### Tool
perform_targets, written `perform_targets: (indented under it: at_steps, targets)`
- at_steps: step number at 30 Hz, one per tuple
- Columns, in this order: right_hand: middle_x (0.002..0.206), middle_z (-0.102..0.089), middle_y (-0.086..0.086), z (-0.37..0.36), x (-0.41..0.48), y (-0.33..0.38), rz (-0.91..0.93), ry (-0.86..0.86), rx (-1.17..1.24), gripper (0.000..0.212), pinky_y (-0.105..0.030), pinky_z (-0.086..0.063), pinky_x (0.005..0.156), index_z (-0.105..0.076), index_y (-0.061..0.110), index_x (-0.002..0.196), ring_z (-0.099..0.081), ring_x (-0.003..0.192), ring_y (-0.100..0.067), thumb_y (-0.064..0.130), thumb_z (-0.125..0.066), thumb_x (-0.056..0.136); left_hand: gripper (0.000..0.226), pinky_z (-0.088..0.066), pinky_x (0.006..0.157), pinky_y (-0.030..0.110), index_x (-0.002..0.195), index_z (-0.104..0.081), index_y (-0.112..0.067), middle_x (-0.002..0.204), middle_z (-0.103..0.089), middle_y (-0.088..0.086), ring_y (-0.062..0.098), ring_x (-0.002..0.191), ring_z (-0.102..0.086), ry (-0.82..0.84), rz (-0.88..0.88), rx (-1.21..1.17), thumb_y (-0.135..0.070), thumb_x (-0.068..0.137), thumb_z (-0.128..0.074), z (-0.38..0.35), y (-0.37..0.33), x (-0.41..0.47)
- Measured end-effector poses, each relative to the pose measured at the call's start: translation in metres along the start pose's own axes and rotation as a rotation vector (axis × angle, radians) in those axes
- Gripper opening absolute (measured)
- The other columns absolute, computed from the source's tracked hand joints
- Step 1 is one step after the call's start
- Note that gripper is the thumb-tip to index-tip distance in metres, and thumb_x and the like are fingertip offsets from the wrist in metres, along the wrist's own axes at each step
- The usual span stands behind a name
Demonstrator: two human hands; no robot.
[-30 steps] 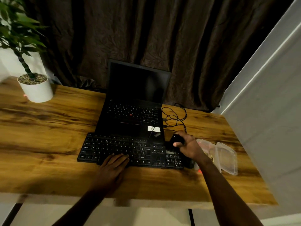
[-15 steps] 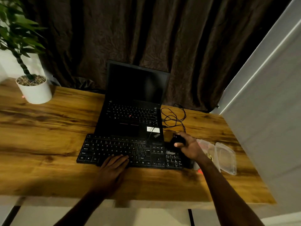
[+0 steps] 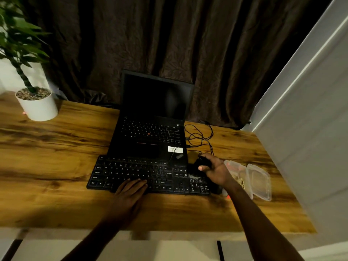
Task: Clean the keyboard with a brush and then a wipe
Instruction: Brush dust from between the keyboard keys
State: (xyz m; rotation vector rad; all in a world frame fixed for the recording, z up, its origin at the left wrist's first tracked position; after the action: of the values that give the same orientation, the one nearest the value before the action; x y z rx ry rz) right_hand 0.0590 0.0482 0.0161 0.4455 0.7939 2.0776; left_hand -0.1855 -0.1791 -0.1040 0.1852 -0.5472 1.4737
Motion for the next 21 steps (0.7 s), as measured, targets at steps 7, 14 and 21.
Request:
perform_targets:
  at_steps: [7, 14, 21]
  targets:
    - [0.114, -0.062, -0.008, 0.028, -0.007, -0.026, -0.029, 0.045, -0.129, 0.043, -0.031, -0.058, 0.081, -0.056, 0.023, 0.121, -0.061, 0.105, -0.024, 0.001, -0.068, 0.085, 0.045, -0.028, 0.113, 0.043, 0.129, -0.065, -0.015, 0.138, -0.059, 0.0, 0.02, 0.127, -0.053, 0.012, 0.012, -0.009, -0.033, 0.099, -0.037, -0.001, 0.001, 0.0]
    - [0.108, -0.061, -0.005, 0.002, -0.004, -0.003, 0.002, 0.036, -0.046, 0.041, -0.016, -0.052, 0.069, -0.055, 0.033, 0.112, -0.061, 0.097, -0.021, 0.005, -0.07, 0.086, 0.047, -0.031, 0.111, 0.044, 0.128, -0.065, -0.013, 0.136, -0.061, 0.001, 0.021, 0.124, -0.055, -0.018, -0.005, -0.002, -0.029, 0.088, -0.046, 0.001, 0.0, 0.001]
    - [0.11, -0.065, -0.007, 0.015, -0.01, -0.021, -0.042, 0.081, -0.119, 0.045, -0.025, -0.056, 0.074, -0.055, 0.037, 0.115, -0.064, 0.1, -0.021, 0.004, -0.067, 0.087, 0.048, -0.031, 0.11, 0.044, 0.128, -0.065, -0.014, 0.137, -0.06, 0.001, 0.021, 0.126, -0.051, -0.029, -0.023, -0.003, -0.029, 0.087, -0.047, -0.001, 0.001, 0.001]
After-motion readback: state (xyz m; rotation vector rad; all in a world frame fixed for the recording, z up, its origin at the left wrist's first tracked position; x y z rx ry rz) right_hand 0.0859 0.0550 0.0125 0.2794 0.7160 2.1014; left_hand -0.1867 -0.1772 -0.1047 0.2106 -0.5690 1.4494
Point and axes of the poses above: each hand's wrist, its own x-axis towards the middle knuckle, its own z-axis out of the back of the hand, y = z × x, the point moved 4 cm from there along x, towards the middle knuckle
